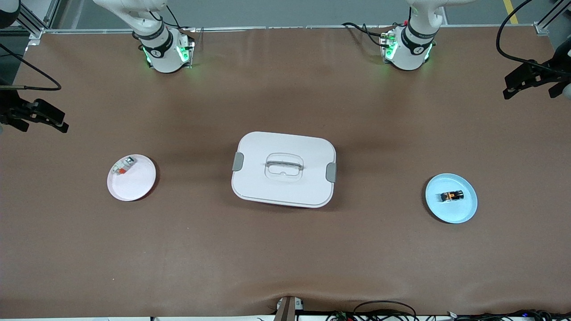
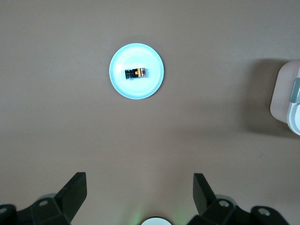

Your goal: Transfer orange switch to right arm and place

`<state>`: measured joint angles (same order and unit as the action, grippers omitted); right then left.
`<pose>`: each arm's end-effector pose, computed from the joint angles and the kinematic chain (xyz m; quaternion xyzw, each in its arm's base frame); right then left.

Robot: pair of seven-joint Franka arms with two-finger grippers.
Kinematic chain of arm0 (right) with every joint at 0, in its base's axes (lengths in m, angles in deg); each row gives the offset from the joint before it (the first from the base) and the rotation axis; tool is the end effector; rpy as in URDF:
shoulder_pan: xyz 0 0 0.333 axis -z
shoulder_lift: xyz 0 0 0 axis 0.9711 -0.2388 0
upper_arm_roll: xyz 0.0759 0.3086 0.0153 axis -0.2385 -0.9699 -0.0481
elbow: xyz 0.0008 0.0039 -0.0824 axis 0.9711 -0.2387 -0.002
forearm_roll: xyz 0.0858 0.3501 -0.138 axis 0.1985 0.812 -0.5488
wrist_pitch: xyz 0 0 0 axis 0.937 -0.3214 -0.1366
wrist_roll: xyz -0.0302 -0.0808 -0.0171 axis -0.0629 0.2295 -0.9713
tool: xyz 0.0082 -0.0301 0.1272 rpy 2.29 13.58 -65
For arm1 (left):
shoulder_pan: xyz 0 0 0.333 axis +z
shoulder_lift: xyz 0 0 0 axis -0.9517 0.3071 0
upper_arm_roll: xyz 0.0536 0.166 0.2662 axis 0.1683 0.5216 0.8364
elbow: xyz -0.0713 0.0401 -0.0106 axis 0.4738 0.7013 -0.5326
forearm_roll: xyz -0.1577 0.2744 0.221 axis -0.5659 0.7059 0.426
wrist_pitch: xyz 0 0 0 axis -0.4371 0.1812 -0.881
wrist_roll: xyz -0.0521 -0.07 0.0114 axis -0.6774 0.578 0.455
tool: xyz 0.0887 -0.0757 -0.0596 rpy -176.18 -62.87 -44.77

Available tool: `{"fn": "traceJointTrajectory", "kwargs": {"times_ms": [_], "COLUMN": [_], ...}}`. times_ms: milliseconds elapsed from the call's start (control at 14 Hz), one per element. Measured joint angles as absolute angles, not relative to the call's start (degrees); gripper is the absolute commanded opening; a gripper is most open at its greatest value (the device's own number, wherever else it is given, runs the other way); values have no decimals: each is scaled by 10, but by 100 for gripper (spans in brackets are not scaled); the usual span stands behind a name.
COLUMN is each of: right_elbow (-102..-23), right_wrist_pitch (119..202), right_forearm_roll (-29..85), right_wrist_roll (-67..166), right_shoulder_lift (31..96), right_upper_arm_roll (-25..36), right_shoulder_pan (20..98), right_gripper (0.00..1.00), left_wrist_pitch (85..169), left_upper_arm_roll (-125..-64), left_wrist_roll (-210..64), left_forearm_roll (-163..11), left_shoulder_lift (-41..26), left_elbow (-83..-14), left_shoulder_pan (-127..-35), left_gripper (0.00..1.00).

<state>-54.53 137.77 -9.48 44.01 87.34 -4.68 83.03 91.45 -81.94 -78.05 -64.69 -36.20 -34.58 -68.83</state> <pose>0.5524 -0.0202 0.6032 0.9996 -0.0216 0.0199 0.0022 0.5147 -0.0161 0.6529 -0.9997 0.0029 0.0084 0.0235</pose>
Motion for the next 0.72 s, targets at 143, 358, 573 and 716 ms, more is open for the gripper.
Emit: {"fn": "traceJointTrajectory", "kwargs": {"times_ms": [143,358,573,716], "right_elbow": [-545,-545,-545,-545], "right_wrist_pitch": [1378,1378,1378,1378], "right_forearm_roll": [-95,-95,-95,-95], "right_wrist_roll": [440,440,440,440], "right_shoulder_lift": [873,873,873,873], "right_upper_arm_roll": [-47,-47,-47,-47], "right_shoulder_pan": [830,830,830,830], "right_gripper": [100,100,100,100], "left_wrist_pitch": [911,909,908,910], "left_upper_arm_roll": [-819,-819,-819,-819], "left_wrist_roll": [-780,-780,-781,-781], "left_forearm_roll": [-647,-647,-647,-647], "left_shoulder_lift": [-362,-362,-360,-348], "left_elbow": [-346,-346,-347,-350], "left_shoulder_pan": [-688,-688,-688,-687], "left_gripper": [100,100,100,100]}}
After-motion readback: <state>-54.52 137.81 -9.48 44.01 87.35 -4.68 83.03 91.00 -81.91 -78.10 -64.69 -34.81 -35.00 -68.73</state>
